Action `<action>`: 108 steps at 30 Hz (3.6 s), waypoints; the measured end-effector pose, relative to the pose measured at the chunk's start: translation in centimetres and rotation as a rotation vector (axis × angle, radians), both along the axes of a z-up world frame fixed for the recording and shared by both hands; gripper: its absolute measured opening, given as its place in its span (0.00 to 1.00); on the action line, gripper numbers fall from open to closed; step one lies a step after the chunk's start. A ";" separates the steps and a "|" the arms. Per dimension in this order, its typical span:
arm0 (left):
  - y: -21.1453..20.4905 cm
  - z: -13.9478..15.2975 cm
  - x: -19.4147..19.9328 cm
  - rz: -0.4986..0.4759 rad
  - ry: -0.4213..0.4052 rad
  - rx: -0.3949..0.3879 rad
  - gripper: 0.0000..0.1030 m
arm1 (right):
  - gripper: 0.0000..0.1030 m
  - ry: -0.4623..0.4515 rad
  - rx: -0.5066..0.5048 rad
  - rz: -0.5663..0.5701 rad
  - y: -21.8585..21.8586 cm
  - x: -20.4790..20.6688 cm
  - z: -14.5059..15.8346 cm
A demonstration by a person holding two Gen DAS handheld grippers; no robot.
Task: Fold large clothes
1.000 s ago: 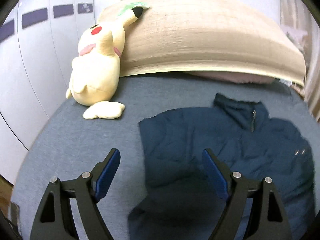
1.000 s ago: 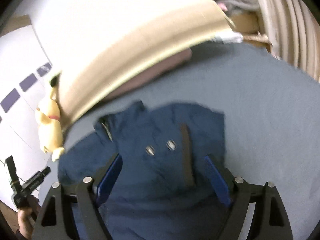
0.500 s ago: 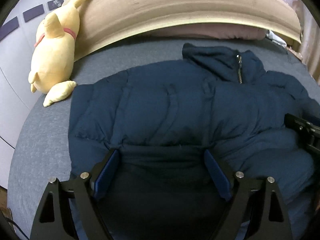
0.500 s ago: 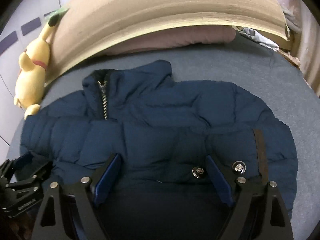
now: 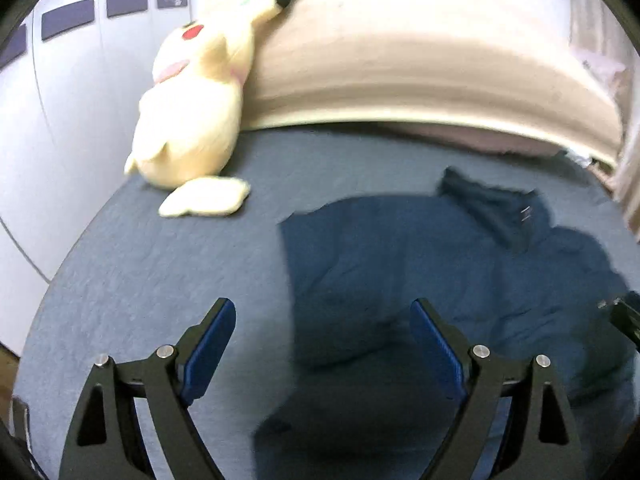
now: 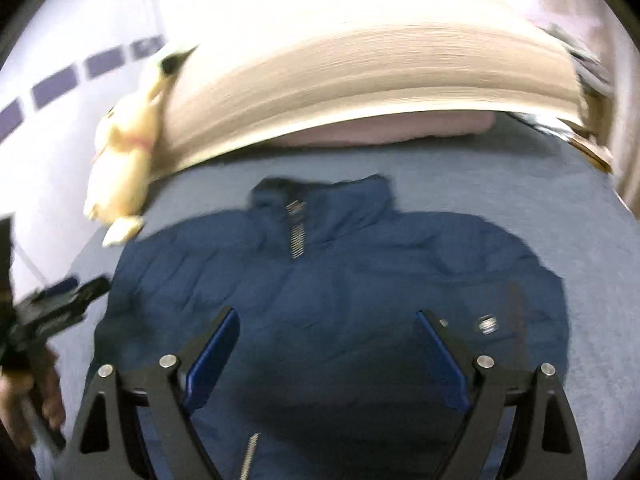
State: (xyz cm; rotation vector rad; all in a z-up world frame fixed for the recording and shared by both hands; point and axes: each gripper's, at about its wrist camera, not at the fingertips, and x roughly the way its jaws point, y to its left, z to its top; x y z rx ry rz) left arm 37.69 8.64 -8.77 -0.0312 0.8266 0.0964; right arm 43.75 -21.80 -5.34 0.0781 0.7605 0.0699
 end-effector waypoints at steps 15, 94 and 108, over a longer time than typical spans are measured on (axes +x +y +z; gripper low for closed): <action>2.7 -6.0 0.3 0.034 0.130 -0.043 0.92 | 0.91 0.178 -0.112 0.029 1.9 1.8 -6.5; -16.7 -5.8 1.5 -0.358 0.079 0.025 0.68 | 0.74 0.064 0.365 -0.308 -25.0 -1.3 -1.1; -10.4 -1.9 -7.0 -0.258 0.073 0.001 0.68 | 0.74 0.081 0.228 -0.108 -16.8 -14.0 1.7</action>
